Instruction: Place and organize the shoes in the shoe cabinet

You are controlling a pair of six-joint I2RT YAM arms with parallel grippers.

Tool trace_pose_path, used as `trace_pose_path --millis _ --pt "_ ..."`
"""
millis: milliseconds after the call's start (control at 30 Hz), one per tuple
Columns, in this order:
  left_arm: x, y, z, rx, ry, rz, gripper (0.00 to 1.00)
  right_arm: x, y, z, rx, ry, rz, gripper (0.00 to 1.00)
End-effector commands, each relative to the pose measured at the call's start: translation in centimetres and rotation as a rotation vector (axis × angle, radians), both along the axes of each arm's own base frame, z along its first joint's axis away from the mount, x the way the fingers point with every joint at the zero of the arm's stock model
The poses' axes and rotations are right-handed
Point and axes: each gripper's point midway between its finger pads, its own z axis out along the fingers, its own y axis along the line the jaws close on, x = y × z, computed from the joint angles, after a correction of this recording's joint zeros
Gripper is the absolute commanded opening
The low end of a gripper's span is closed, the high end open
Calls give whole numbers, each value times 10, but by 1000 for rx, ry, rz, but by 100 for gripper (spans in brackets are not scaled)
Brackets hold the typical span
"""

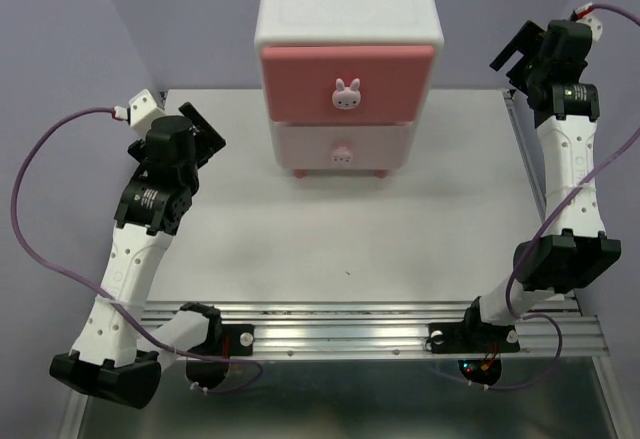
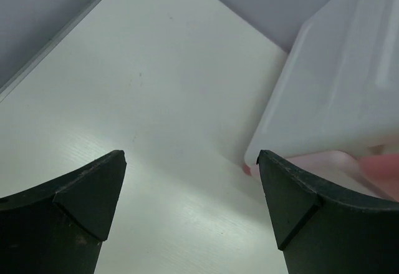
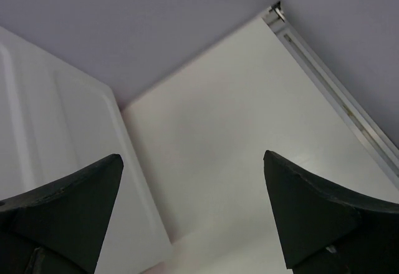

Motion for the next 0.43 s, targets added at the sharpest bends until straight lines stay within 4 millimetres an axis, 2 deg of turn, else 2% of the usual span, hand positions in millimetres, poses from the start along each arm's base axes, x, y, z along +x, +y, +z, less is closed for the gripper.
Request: trace_pose_path --millis 0,33,100,133,167,200,233,267,300,333,367,400 --pt "6 16 -37 8 53 22 99 -23 -4 -40 -37 104 10 100" --pt "4 26 -49 8 67 51 99 -31 -6 -43 -51 117 5 100" --pt "3 34 -53 1 49 91 99 -40 -8 -61 -66 154 -3 100" --pt "1 38 -56 0 46 111 99 -48 -8 -89 -65 210 -5 100" --pt "-2 42 -57 -7 25 137 99 -56 -8 -81 -73 166 -11 100" --pt "-3 43 -57 -6 12 140 99 -62 -8 -86 -69 156 -18 100" --pt "-5 43 -64 -1 18 139 99 -78 -7 -104 -62 166 -28 100" --pt "-6 44 -64 3 11 137 99 -77 -8 -122 -52 186 -36 100" --pt "-9 46 -62 15 -3 139 99 -85 -7 -108 -34 108 -52 100" --pt "-11 47 -66 26 5 138 99 -90 -4 -113 -26 100 -46 100" --pt "-13 49 -67 36 9 141 99 -96 -2 -130 -18 125 -39 100" --pt "-14 52 -67 45 9 154 99 -102 -1 -126 -18 100 -34 100"
